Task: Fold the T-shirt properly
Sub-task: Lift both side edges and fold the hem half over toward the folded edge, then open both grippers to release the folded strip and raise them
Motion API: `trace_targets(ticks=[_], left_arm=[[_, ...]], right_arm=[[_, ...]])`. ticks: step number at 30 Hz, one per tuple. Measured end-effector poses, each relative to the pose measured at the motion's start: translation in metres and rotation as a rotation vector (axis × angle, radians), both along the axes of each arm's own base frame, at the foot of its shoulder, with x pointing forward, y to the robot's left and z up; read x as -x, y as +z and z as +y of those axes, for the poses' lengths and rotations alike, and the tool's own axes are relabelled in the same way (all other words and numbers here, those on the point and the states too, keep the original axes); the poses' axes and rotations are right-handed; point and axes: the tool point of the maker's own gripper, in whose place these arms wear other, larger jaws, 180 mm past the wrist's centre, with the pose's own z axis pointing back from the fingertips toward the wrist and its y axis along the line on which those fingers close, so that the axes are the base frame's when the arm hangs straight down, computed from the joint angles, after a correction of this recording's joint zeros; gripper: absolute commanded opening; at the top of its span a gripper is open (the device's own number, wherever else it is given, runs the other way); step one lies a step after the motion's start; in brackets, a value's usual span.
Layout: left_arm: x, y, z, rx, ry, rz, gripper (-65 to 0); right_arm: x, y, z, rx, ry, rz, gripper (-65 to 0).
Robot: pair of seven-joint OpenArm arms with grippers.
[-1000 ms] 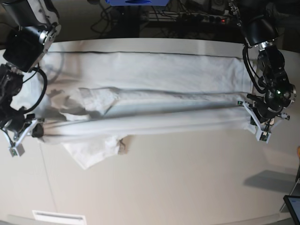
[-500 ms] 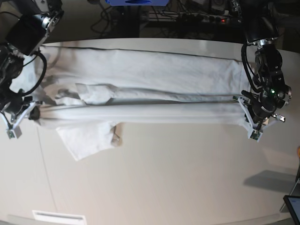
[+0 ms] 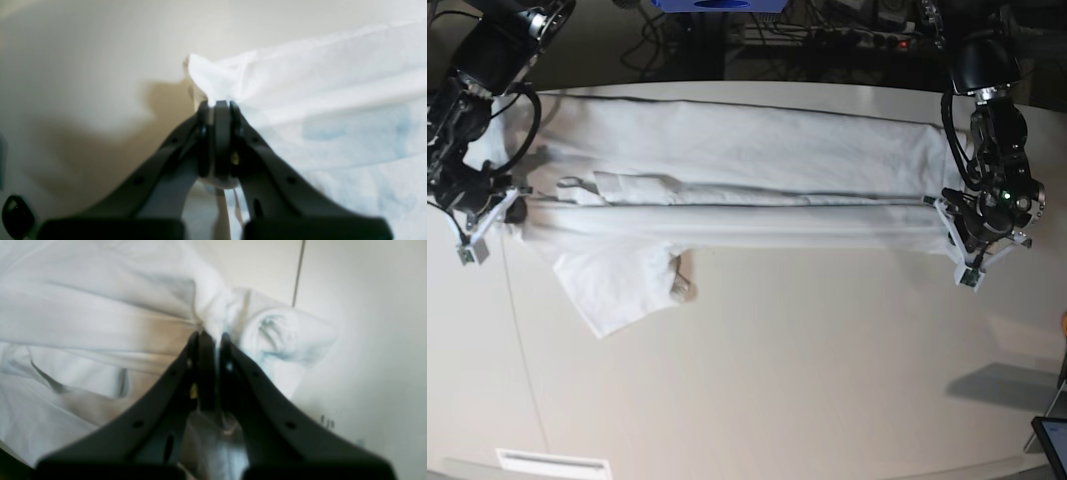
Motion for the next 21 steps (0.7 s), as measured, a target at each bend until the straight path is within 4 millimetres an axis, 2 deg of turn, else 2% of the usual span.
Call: trace_targets(ticks=[8, 19, 21], left_arm=[[0.0, -0.034, -0.001, -0.068, -0.06, 0.037, -65.0], [-0.003, -0.038, -0.003, -0.058, -0.062, -0.005, -65.0], [-0.004, -0.037, -0.003, -0.057, -0.061, -0.007, -63.3]], right_arm=[[0.009, -0.007, 0.002, -0.014, -0.014, 0.019, -65.0], [0.014, -0.011, 0.003, -0.018, -0.018, 0.014, -65.0], [0.014, -0.011, 0.003, -0.018, -0.018, 0.014, -61.8]])
